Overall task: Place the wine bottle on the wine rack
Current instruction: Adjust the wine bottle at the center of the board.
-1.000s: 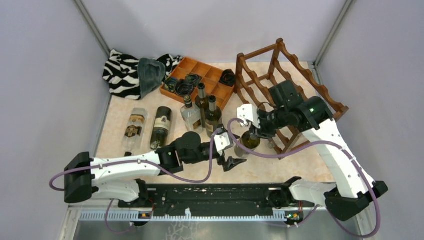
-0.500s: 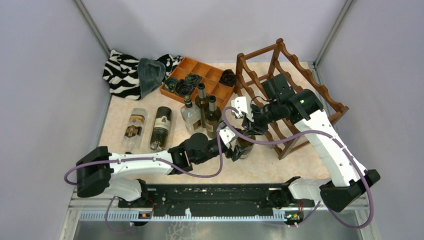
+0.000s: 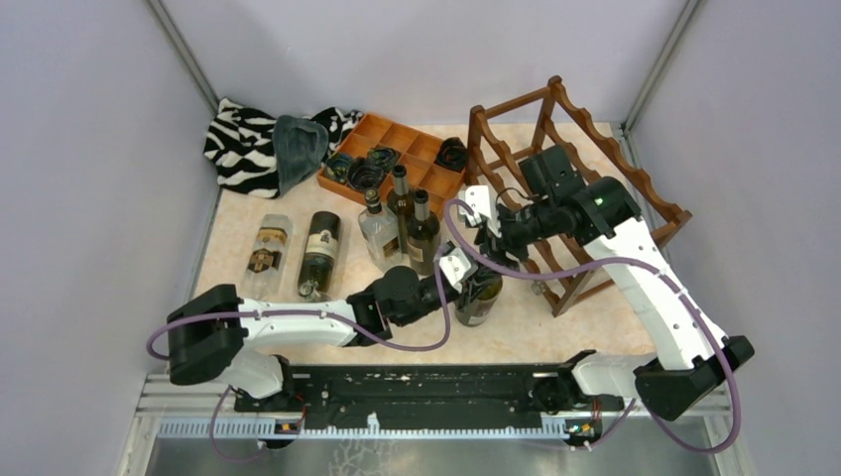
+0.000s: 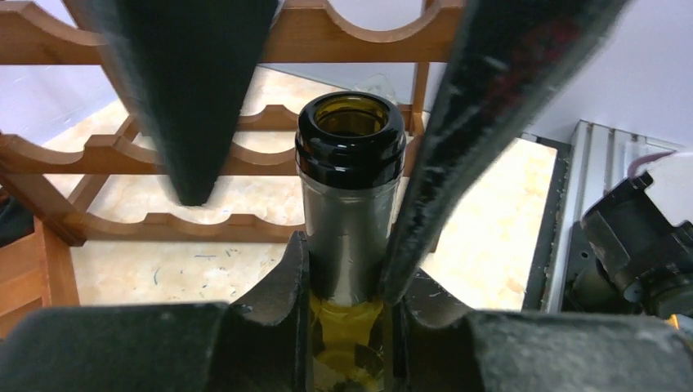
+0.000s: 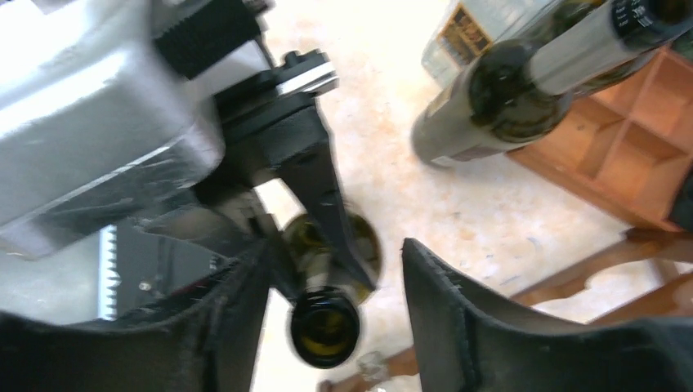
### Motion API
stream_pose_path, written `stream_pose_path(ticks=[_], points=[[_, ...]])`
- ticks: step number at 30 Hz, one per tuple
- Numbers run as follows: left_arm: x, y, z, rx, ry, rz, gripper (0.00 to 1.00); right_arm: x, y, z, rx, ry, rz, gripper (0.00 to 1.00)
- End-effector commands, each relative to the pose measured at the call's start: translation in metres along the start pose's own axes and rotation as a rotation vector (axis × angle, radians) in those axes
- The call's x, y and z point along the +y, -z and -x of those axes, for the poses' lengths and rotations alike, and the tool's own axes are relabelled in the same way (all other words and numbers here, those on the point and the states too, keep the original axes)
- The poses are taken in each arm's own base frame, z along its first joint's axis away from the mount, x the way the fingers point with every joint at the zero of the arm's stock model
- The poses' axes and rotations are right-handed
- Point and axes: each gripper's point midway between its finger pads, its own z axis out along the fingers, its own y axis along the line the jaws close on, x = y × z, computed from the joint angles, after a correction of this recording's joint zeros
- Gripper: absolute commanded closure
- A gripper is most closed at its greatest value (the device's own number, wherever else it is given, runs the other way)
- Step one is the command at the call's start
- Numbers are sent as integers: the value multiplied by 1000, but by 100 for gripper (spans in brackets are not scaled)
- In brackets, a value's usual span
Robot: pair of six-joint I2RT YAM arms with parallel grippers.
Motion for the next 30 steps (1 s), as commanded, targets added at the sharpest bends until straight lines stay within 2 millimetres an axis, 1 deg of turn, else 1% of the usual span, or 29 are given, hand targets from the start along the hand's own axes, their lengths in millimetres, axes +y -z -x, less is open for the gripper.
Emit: stream_pose_path(ticks=[1, 3, 5, 7, 9, 11, 13, 15, 17, 18, 19, 21, 24, 30], points=[[-4, -1, 8, -35, 20, -13, 91, 0, 8, 32, -111, 50, -11, 33], [-4, 2, 7, -31, 28, -14, 96, 1, 14, 38, -140, 42, -11, 24], [-4, 6, 6, -27, 38, -14, 98, 1, 24, 46, -177, 37, -16, 18], [-3, 11, 3, -18, 59, -9, 99, 0, 37, 56, -221, 39, -28, 16], [-2, 16, 3, -16, 91, -2, 100, 1, 47, 60, -257, 35, -40, 16], [-1, 21, 2, -15, 108, 2, 100, 2, 53, 60, -289, 30, -50, 16], [0, 26, 1, -13, 127, 8, 100, 5, 55, 57, -327, 21, -52, 15], [1, 32, 2, -18, 154, 16, 100, 6, 52, 50, -361, 12, -64, 15], [1, 37, 2, -22, 177, 16, 100, 4, 46, 37, -383, -19, -95, 13], [2, 39, 4, -29, 189, 16, 100, 1, 42, 31, -397, -7, -119, 11], [2, 41, 6, -35, 198, 18, 100, 4, 36, 23, -399, -9, -116, 10], [6, 46, 12, -55, 219, 35, 100, 10, 24, 7, -391, -12, -90, 10], [12, 52, 21, -82, 240, 66, 100, 17, 8, -11, -394, -13, -54, 10], [17, 60, 45, -145, 268, 81, 100, 21, -20, -34, -426, -47, 5, 9]])
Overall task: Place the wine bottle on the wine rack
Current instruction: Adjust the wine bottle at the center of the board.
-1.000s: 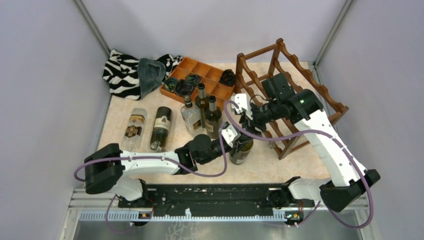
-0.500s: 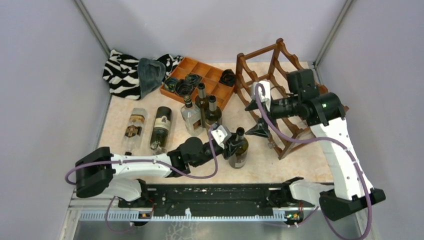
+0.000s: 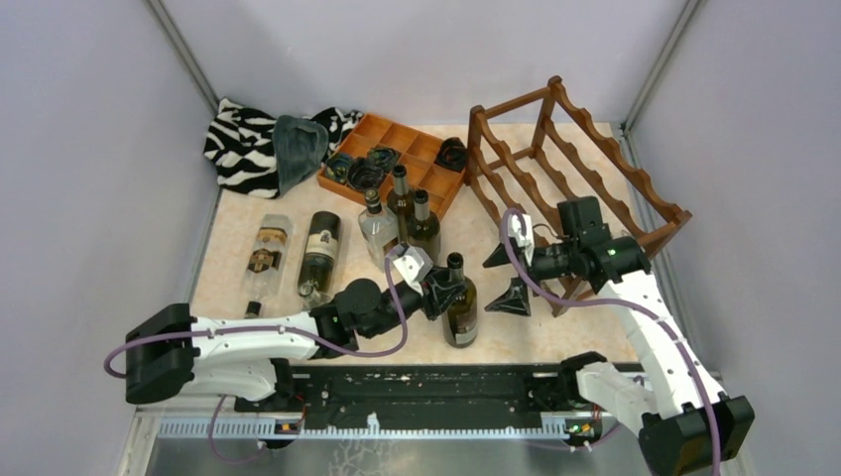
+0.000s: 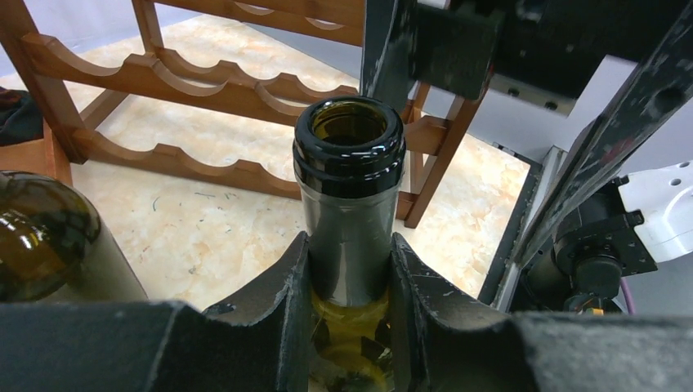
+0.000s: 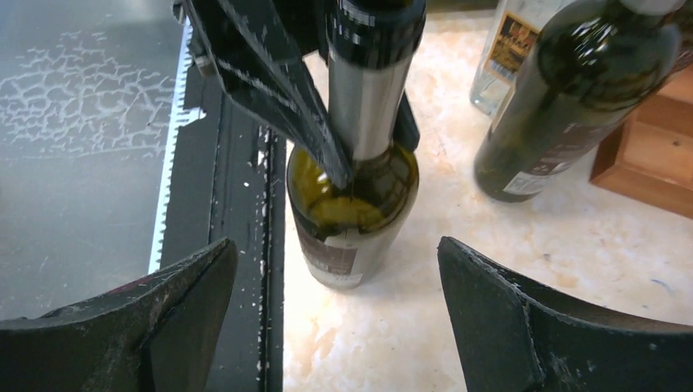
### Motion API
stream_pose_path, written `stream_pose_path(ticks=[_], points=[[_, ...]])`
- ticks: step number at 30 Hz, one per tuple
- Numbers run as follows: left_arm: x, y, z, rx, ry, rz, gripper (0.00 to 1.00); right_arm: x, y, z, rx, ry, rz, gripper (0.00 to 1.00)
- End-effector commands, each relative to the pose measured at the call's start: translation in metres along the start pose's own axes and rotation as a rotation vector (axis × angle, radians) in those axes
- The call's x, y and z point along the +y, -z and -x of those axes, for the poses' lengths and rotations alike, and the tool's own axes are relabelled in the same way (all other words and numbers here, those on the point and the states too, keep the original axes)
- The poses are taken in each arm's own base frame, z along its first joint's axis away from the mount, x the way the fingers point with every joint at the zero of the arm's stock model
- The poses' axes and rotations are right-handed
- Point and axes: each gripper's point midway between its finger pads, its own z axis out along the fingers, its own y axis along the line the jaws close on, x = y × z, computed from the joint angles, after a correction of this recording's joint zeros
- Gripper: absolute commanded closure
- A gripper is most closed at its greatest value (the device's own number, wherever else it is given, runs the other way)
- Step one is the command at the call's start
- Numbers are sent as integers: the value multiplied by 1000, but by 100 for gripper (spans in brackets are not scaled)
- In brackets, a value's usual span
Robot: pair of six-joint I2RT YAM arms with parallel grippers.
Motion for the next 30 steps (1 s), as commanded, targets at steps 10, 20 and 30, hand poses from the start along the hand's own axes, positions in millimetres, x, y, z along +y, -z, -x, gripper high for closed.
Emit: stream_pose_path(ticks=[10, 20, 30], points=[[-9, 3, 87, -255, 125, -5, 100, -6, -34, -20, -65, 50, 83, 6], [-16, 2, 144, -427, 105, -26, 100, -7, -44, -22, -95, -34, 101, 2], [-17, 4, 185, -578, 130, -18, 100, -9, -49, -21, -109, -71, 105, 2]])
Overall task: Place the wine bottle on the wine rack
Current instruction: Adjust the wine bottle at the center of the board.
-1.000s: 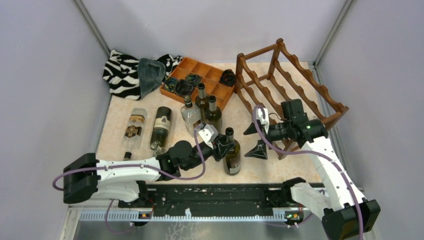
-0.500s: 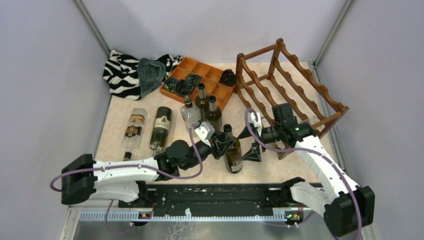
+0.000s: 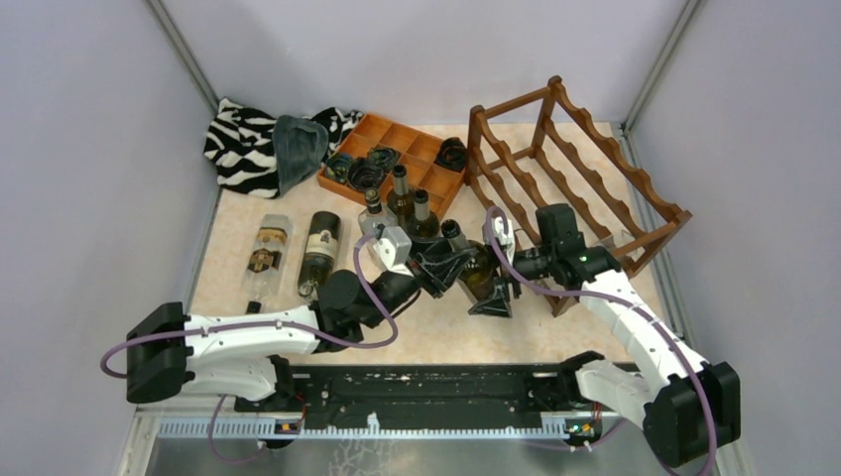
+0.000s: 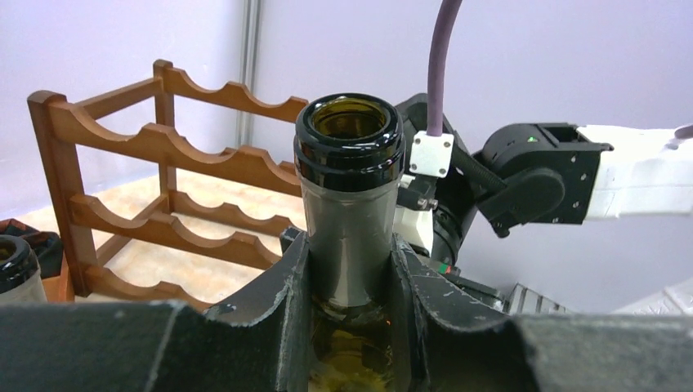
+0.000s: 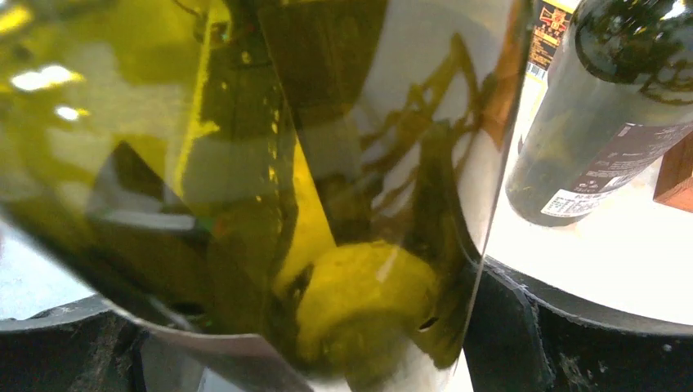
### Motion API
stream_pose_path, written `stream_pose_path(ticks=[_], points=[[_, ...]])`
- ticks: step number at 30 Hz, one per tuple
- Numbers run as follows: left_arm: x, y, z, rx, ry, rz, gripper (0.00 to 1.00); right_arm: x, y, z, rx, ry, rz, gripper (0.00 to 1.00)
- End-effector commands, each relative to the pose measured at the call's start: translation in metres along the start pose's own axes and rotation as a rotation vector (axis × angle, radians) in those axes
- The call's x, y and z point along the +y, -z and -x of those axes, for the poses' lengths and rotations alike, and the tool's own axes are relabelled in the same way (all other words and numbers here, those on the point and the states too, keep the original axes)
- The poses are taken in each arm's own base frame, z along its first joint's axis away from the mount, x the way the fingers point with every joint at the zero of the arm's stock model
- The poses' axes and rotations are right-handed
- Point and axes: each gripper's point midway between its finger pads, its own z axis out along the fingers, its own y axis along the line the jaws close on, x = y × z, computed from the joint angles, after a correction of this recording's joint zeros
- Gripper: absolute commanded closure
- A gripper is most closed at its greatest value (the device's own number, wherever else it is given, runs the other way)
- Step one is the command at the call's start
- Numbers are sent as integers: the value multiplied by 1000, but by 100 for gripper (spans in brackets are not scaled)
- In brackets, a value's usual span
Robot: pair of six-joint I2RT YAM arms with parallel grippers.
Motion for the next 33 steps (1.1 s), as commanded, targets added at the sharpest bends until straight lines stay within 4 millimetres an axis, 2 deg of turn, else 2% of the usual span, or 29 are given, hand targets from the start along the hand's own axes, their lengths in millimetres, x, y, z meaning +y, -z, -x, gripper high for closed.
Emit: stream_pose_path(ticks=[1, 6, 9, 11, 13, 15, 16, 18, 19, 22, 26, 29, 31, 33], points=[[-10, -9, 87, -297, 90, -10, 100, 3, -4, 13, -53, 18, 42, 2], [-10, -9, 92, -330, 116, -11, 100, 7, -4, 19, -74, 18, 72, 4], [-8, -8, 91, -336, 136, -3, 100, 8, -4, 20, -79, 22, 78, 12], [-5, -6, 91, -341, 148, 10, 100, 10, -4, 22, -85, 21, 90, 21], [-4, -5, 89, -343, 155, 16, 100, 13, -4, 24, -96, 27, 107, 36], [-2, -4, 89, -347, 158, 22, 100, 16, -3, 26, -103, 37, 125, 67], [-2, -4, 89, -347, 159, 24, 100, 17, -3, 27, -103, 41, 128, 78], [0, -2, 87, -345, 160, 33, 100, 18, -2, 28, -98, 44, 127, 94], [1, -1, 86, -342, 162, 36, 97, 18, -1, 29, -93, 44, 123, 99], [5, 5, 81, -324, 178, 45, 77, 19, 2, 28, -70, 59, 109, 100], [6, 16, 72, -276, 195, 41, 38, 16, 6, 24, -18, 89, 69, 100], [6, 25, 62, -219, 211, 30, 13, 18, 10, 20, 14, 103, 57, 100], [6, 32, 54, -162, 219, 31, 2, 22, 12, 17, 28, 113, 59, 100], [7, 39, 46, -92, 235, 39, 1, 24, 13, 13, 39, 118, 60, 100]])
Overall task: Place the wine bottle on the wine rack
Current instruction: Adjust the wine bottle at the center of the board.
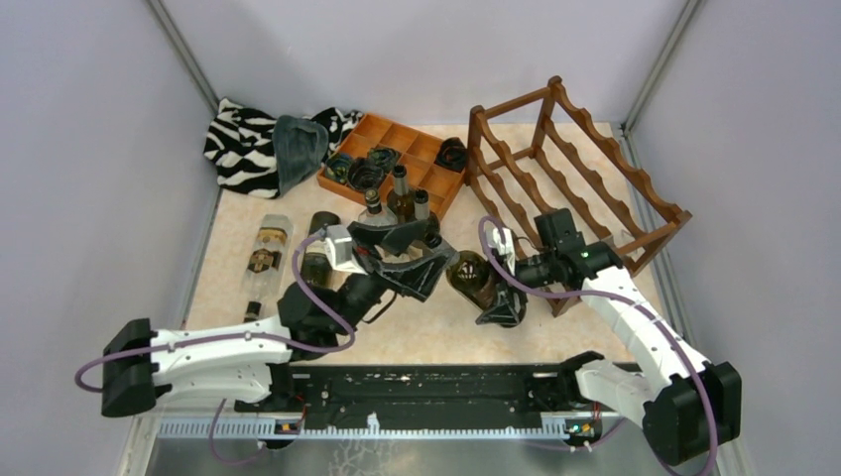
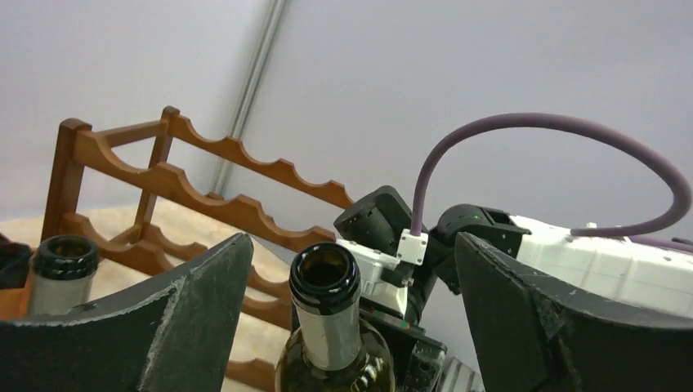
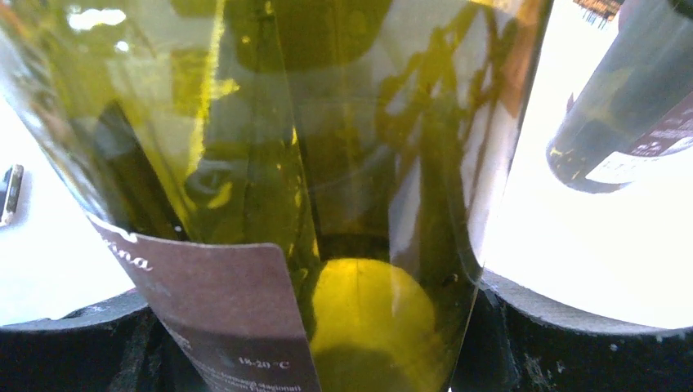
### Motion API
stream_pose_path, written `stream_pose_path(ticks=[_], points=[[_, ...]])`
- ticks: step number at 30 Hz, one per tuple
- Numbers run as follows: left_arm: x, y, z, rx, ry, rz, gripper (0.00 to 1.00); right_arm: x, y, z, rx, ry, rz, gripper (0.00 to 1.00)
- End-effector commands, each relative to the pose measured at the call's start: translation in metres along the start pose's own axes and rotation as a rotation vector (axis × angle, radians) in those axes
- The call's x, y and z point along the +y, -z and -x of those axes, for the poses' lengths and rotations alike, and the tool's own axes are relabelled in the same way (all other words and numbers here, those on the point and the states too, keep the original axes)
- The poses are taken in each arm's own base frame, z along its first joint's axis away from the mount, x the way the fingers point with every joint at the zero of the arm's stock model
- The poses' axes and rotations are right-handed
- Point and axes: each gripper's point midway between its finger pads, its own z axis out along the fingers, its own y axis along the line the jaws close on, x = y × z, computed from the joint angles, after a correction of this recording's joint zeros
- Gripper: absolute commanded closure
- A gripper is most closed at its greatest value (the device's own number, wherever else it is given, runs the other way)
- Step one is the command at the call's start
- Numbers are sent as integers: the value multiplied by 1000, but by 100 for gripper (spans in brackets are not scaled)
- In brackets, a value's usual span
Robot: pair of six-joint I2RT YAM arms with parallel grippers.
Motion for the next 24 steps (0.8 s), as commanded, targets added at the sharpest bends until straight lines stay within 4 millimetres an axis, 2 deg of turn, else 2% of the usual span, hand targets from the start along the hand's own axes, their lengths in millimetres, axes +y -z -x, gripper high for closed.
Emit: stream_pose_path(ticks=[1, 7, 10, 16, 21, 24], points=[[6, 21, -16, 138, 44, 25, 1, 10, 8, 24, -30, 143, 20, 100], [14, 60, -25, 316, 9, 41, 1, 5, 9, 5, 57, 171, -7, 100], [15, 72, -12, 366, -16, 53, 1, 5, 7, -2, 91, 186, -6, 100], [9, 81, 18, 450, -101, 46, 1, 0, 0, -20, 196, 219, -14, 100], [-2, 90, 38, 524, -153, -4, 1, -11, -1, -34, 328, 277, -56, 100], [0, 100, 49, 534, -152, 9, 1, -19, -3, -38, 409, 322, -85, 100]])
